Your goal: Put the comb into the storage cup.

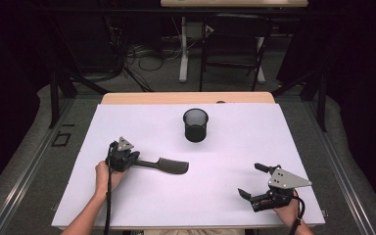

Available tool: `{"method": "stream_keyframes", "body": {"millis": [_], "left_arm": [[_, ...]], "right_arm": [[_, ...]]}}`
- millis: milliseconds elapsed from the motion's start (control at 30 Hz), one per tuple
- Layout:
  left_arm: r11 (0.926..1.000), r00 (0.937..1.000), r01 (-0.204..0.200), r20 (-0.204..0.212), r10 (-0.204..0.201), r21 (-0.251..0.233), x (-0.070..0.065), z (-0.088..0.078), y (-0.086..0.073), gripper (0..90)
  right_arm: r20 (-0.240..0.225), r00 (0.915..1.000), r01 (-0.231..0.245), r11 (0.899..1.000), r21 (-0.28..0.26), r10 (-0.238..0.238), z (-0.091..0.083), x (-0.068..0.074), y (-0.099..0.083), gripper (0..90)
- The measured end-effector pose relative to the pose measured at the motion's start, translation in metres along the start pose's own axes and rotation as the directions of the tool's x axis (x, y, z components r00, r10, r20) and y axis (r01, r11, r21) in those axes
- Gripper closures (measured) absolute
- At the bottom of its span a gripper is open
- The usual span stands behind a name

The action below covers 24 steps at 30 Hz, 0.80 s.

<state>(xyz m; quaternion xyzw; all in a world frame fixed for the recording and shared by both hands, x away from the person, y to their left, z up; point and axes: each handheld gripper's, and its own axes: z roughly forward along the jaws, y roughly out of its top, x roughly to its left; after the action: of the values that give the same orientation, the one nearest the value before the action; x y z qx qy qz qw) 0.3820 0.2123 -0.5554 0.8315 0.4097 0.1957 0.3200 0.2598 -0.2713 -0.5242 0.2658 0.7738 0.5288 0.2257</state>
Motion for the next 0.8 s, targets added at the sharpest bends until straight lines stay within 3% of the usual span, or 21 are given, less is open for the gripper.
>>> {"method": "stream_keyframes", "body": {"millis": [800], "left_arm": [[0.9981, 0.9997, 0.015, 0.018, -0.016, 0.06, -0.011, -0.008, -0.006, 90.0]], "right_arm": [[-0.004, 1.0, 0.008, 1.0, 0.001, -0.008, 0.0, 0.001, 0.001, 0.1]]}}
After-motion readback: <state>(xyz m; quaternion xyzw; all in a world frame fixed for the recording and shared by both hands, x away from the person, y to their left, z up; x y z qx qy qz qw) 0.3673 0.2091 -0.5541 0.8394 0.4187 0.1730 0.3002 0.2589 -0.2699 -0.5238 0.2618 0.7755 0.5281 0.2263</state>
